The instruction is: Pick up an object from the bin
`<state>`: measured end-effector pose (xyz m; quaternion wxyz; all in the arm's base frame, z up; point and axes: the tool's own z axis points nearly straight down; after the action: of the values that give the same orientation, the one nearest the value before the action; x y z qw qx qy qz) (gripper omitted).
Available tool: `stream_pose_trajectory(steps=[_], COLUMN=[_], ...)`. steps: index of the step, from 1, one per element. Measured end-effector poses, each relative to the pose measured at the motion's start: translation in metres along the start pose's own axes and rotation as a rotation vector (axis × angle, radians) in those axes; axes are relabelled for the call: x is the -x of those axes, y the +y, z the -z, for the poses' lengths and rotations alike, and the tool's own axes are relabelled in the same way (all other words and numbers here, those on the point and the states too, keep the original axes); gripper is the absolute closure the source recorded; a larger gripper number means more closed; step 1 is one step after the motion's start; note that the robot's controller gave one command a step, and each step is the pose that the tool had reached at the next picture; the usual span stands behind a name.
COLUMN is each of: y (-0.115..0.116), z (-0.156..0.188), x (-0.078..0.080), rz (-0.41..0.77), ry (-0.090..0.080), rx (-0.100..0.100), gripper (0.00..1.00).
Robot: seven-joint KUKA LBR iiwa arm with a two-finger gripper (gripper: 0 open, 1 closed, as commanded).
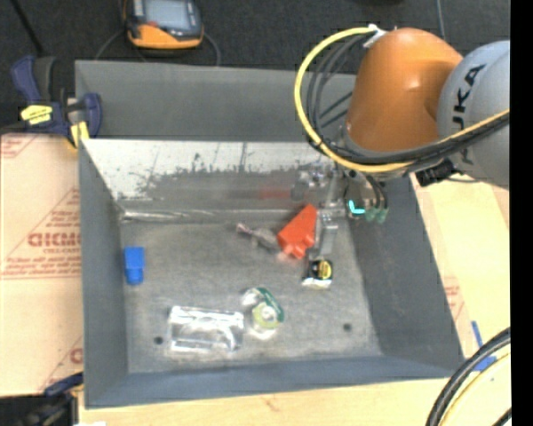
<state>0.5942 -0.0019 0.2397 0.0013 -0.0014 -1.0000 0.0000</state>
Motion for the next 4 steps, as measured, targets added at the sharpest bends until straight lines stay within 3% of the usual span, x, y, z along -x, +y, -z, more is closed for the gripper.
stream_pose_trajectory(steps=[1,2,3,4], y=[-0.038,-0.037,-0.049,-0.049], z=[-0.085,-0.063,-0.161,-0.157], x=[0.033,-0.008,0.018,0.019], rz=[0.106,0.413,0.434,0.433], ry=[-0.002,-0.006,-0.011,-0.016], rx=[-0.002,-0.002,0.001,-0.001], gripper=[0.0,0.0,0.0,1.0])
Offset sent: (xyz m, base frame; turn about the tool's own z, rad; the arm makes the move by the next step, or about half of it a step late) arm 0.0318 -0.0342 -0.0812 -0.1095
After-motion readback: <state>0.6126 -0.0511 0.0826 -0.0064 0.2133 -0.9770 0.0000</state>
